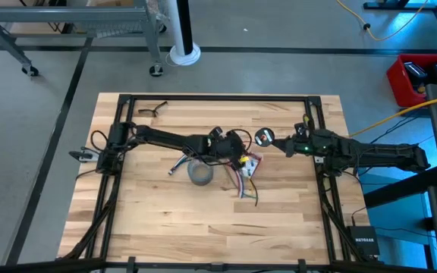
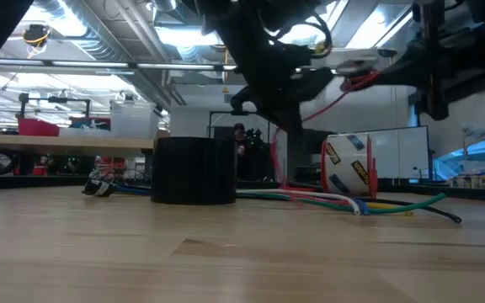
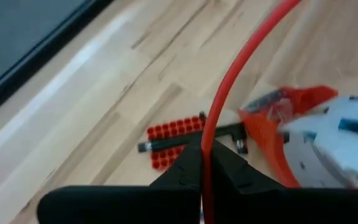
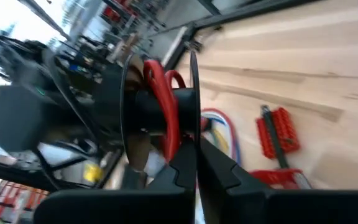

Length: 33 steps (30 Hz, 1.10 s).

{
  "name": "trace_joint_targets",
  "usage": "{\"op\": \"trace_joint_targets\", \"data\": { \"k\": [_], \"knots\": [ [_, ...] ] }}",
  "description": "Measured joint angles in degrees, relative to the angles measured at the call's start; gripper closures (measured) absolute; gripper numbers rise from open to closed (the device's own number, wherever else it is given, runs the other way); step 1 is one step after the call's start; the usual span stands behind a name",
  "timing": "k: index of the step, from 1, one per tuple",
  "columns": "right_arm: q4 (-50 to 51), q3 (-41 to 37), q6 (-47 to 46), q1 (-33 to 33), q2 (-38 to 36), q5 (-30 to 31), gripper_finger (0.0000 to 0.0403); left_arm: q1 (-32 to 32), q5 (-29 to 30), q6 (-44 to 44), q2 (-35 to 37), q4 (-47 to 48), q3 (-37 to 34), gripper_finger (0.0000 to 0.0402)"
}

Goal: Coil cords
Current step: Coil the red wire on the black spool

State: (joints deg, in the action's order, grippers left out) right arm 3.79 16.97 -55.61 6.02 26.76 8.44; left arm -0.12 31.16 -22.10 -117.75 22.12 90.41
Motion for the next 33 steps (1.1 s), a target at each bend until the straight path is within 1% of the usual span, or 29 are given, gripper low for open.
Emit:
{"op": "trace_joint_targets", "data": {
  "k": [4, 9, 12, 18, 23, 25, 29, 33],
  "knots": [
    [3.2, 0.0, 0.0, 0.0, 0.1, 1.6, 0.0400, -2.0, -4.6, 0.0, 2.3, 1.4, 0.0, 0.0399],
    [6.5, 0.0, 0.0, 0.0, 2.6, 3.5, 0.0400, -5.2, -11.8, -1.5, 2.9, 0.9, 0.2, 0.0399],
    [6.0, 0.0, 0.0, 0.0, 5.0, 3.3, 0.0400, -7.2, -16.1, -4.2, 2.9, 0.9, 0.2, 0.0399],
    [3.9, 0.0, 0.0, 0.0, 10.1, 3.0, 0.0400, -10.0, -22.0, -8.0, 2.9, 0.6, 0.2, 0.0397],
    [-0.2, 0.0, 0.0, 0.0, 15.2, 3.0, 0.0400, -11.4, -29.7, -12.4, 2.9, -5.1, 0.2, 0.0397],
    [-2.1, 0.0, 0.0, 0.0, 17.3, 3.0, 0.0400, -11.7, -31.8, -13.5, 2.9, -7.5, 0.3, 0.0397],
    [-4.0, 0.0, 0.0, 0.0, 20.7, 3.0, 0.0400, -11.8, -35.0, -14.2, 2.9, -11.0, 0.3, 0.0397],
    [-4.3, 0.0, -1.2, 0.0, 22.2, 5.6, 0.0400, -11.7, -36.4, -16.2, 2.9, -12.8, 0.3, 0.0397]
  ]
}}
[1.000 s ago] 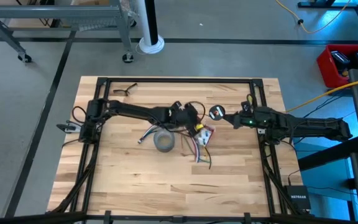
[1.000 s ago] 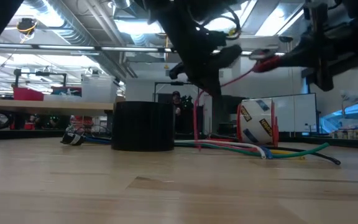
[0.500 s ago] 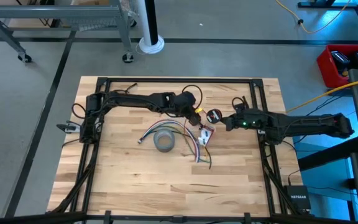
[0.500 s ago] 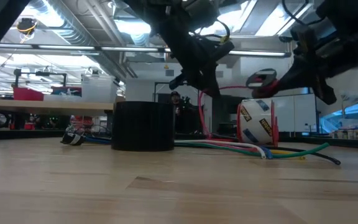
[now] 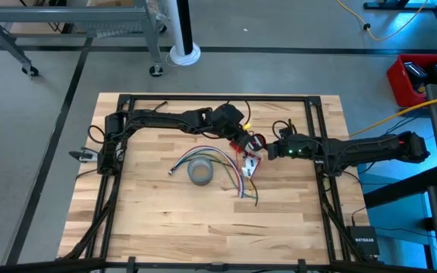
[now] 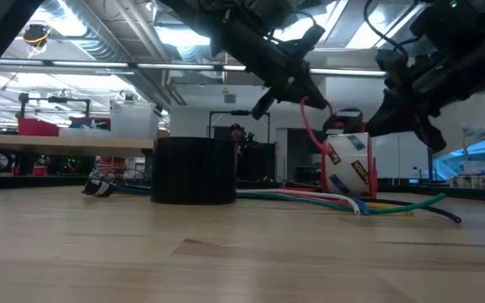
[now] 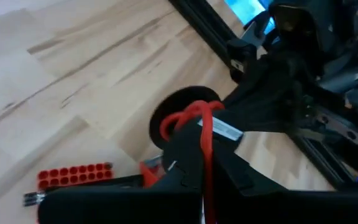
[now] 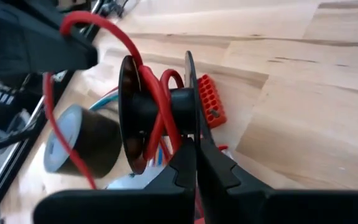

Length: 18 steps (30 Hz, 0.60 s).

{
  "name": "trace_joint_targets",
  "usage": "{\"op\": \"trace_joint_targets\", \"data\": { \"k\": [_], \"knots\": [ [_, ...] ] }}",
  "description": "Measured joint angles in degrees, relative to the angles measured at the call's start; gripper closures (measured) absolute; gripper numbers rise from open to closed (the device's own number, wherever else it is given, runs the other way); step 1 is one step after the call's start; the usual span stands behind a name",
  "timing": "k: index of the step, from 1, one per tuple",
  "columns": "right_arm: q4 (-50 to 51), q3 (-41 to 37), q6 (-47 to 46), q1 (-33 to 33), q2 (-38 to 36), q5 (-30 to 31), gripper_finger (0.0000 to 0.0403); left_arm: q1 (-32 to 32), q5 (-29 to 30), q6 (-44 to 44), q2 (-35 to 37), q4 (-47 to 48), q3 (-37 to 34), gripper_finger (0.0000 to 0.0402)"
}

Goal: Coil cords
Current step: Coil the red wire on the black spool

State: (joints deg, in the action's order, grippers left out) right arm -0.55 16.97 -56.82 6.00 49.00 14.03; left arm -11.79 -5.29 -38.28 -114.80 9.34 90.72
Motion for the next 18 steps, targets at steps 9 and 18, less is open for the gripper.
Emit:
{"op": "trace_joint_targets", "data": {
  "k": [9, 18],
  "knots": [
    [-4.8, 0.0, -0.4, 0.0, 0.0, 1.0, 0.0400, 0.1, -0.3, -2.3, 0.0, -7.5, 0.0, 0.0396],
    [-7.8, 0.0, -0.3, 0.0, 0.0, 4.2, 0.0400, 2.1, -0.1, -4.0, -0.1, -13.9, 0.0, 0.0396]
  ]
}}
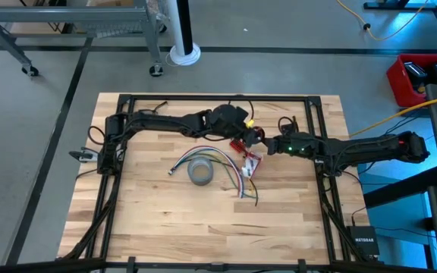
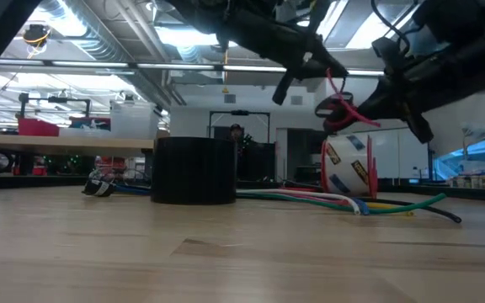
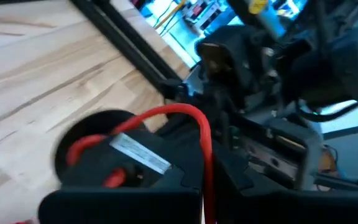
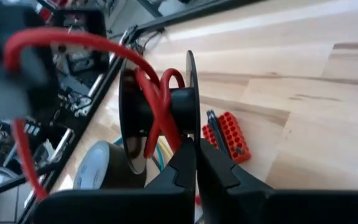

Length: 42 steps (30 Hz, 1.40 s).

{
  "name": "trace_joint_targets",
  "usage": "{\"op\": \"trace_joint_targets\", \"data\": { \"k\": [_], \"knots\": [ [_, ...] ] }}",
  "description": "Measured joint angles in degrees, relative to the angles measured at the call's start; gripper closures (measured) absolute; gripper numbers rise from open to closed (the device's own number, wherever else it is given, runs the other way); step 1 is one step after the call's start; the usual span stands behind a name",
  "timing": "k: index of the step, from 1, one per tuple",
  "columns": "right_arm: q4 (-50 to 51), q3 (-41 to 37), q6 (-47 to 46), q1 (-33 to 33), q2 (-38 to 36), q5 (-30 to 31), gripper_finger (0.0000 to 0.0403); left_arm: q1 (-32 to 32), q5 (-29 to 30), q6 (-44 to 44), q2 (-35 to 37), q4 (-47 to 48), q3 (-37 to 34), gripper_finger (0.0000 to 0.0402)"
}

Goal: Coil cords
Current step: Coil the red wire on the black spool

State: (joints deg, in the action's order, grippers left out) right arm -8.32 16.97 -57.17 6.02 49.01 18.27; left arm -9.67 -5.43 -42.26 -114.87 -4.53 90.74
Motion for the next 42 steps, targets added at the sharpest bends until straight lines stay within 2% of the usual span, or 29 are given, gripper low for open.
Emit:
{"op": "trace_joint_targets", "data": {
  "k": [15, 26, 36, 42],
  "knots": [
    [-12.2, 0.0, 0.0, 0.0, 0.0, 2.9, 0.0400, 2.8, 0.4, 0.8, 0.0, -3.8, 0.0, 0.0396],
    [-20.0, 0.0, 0.2, 0.0, 0.0, 4.7, 0.0400, 4.4, 2.7, 6.7, 0.0, -3.4, 0.0, 0.0396],
    [-21.9, 0.0, 0.4, 0.0, -0.1, 4.6, 0.0400, 4.4, 5.1, 11.3, 0.0, 5.0, 0.0, 0.0396],
    [-22.1, 0.0, 0.4, 0.0, -0.2, 4.7, 0.0400, 4.5, 6.1, 15.4, 0.0, 6.1, 0.0, 0.0396]
  ]
}}
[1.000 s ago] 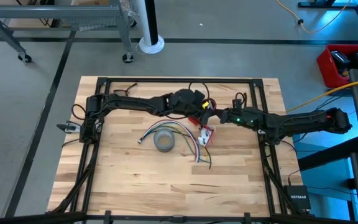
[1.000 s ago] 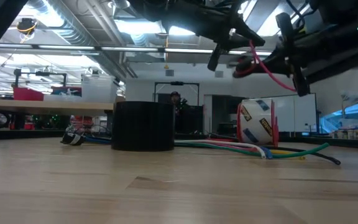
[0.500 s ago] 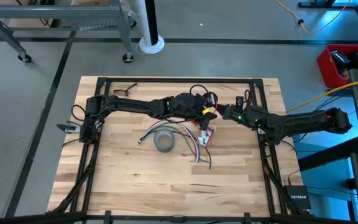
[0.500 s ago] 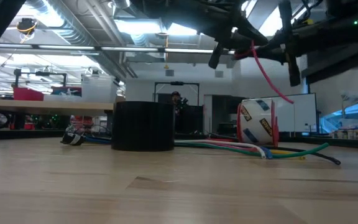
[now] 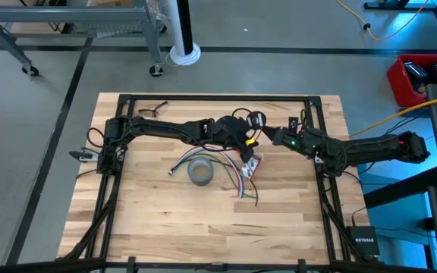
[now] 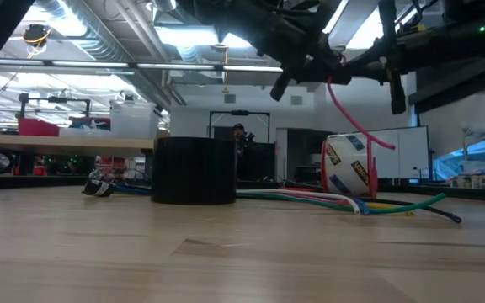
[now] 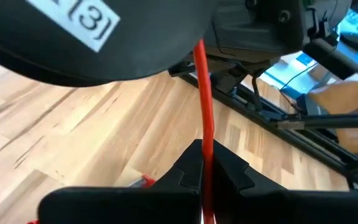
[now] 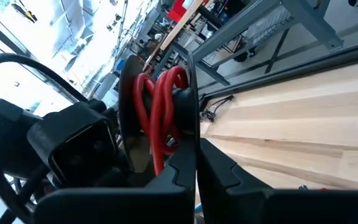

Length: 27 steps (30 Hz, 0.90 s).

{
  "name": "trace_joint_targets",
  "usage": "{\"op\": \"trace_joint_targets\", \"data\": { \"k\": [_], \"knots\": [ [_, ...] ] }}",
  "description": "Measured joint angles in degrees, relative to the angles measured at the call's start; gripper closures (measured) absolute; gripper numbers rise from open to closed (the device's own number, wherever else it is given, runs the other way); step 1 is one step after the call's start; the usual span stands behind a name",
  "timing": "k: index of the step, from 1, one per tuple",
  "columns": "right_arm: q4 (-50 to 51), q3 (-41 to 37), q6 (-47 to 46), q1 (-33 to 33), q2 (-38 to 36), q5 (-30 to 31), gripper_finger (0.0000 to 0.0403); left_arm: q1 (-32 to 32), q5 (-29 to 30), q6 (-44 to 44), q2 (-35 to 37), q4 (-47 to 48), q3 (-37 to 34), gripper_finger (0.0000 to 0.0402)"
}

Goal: Coil cords
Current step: Coil the red wire on the black spool

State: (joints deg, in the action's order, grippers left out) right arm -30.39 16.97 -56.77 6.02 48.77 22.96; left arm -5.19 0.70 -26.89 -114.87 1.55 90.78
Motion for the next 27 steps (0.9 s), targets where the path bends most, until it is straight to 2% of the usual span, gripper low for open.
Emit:
{"op": "trace_joint_targets", "data": {
  "k": [7, 12, 16, 23, 27],
  "knots": [
    [3.8, 0.0, 0.1, 0.0, -4.1, -2.9, 0.0400, 0.0, 2.3, -1.3, 0.0, 4.9, 0.0, 0.0396],
    [12.6, 0.0, 0.2, 0.0, -10.2, -3.3, 0.0400, 0.1, 2.5, -1.2, 0.0, 5.6, 0.0, 0.0396],
    [19.1, 0.0, 0.0, 0.0, -15.9, -6.2, 0.0400, 0.1, 3.1, 0.1, 0.0, 5.6, 0.0, 0.0396],
    [27.4, 0.0, 0.1, 0.0, -25.6, -7.7, 0.0400, 0.1, 4.0, 1.7, 0.0, 5.2, 0.0, 0.0396],
    [29.5, 0.0, 0.0, 0.0, -28.3, -7.7, 0.0400, 0.1, 4.3, 1.9, 0.0, 4.8, 0.0, 0.0396]
  ]
}}
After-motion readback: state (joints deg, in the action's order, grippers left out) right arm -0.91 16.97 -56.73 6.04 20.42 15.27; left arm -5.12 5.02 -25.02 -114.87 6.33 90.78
